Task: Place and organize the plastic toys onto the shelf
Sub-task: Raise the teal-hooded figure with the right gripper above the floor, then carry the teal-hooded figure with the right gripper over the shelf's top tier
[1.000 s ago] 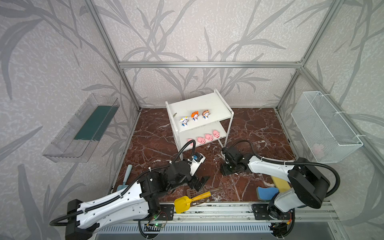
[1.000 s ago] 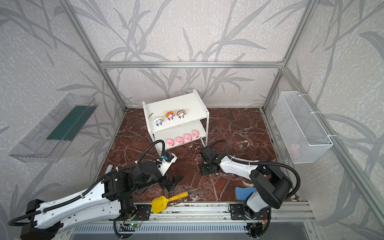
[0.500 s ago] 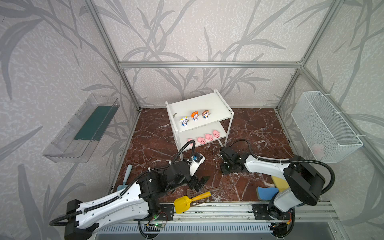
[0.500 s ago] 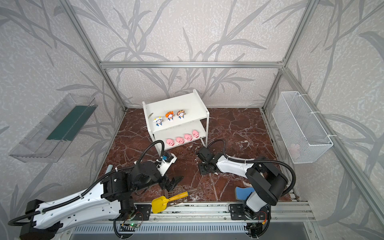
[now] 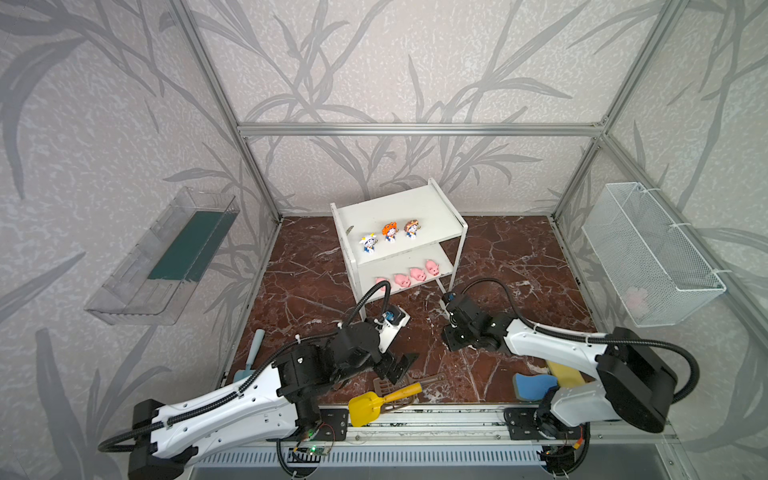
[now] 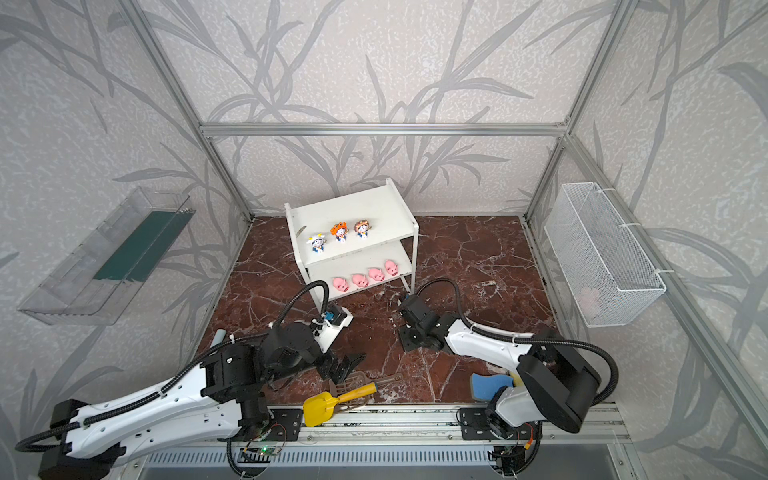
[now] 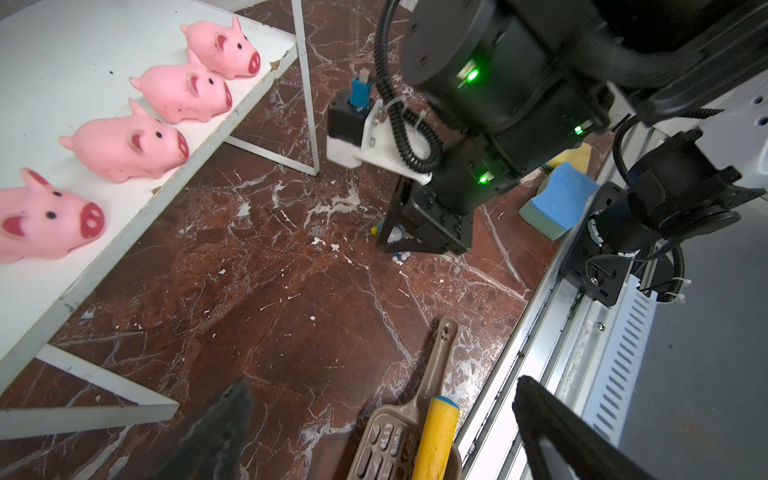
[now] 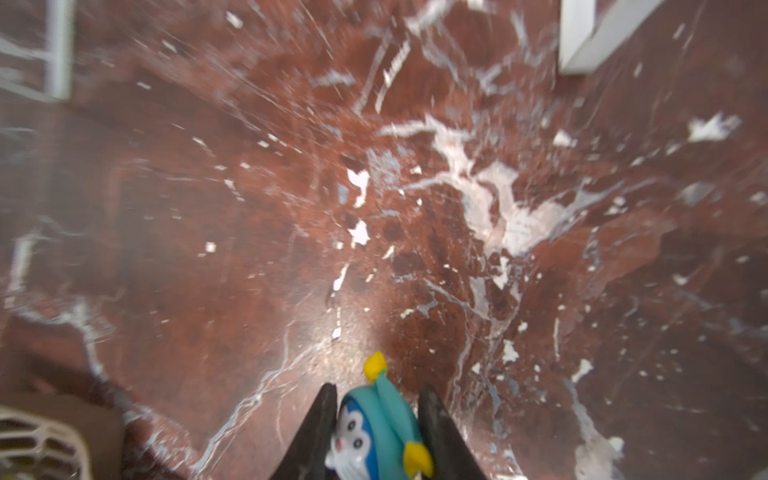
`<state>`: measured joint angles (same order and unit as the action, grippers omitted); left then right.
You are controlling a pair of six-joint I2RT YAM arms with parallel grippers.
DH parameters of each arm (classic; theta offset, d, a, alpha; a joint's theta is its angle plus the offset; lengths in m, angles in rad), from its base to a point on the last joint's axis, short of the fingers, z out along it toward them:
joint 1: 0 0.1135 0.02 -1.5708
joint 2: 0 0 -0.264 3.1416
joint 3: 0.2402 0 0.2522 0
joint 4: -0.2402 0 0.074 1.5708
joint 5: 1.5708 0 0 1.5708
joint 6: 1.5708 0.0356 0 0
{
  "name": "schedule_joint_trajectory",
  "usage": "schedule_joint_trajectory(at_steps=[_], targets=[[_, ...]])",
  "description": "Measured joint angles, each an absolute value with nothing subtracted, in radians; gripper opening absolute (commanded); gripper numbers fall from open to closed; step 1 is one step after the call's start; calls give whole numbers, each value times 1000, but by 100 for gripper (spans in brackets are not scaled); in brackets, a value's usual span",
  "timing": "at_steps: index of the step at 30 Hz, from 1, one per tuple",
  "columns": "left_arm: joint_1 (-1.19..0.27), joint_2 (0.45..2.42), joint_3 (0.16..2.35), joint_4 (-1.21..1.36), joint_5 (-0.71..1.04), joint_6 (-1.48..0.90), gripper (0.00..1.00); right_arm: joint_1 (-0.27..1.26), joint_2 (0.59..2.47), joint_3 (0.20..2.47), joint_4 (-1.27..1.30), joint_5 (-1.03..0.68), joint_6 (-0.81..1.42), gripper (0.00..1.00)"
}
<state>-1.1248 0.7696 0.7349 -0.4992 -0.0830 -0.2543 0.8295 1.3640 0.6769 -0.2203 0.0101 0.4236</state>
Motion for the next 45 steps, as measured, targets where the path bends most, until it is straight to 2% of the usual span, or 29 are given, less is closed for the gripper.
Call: schedule_joint_trajectory(at_steps=[12,17,24,33,40,45], targets=[[-1125,765,834,-643,-145,-175,99,865,815,424,24,-76,105,29],[-1126,764,873,-689,-183,-126,99,865,722,450,60,-70,-33,29],[-1126,765,919,-742,-233,-57,99,826,879,706,51,-78,-193,27],[-1126,754,949,-755,-318,8,99,707,1120,1074,19,-171,-270,26],[-1126,739,949,-747,-324,12,99,627,1230,1245,-9,-274,-299,26],[-1126,753,973,-719,-324,37,99,584,1287,1287,-14,-335,-308,26]])
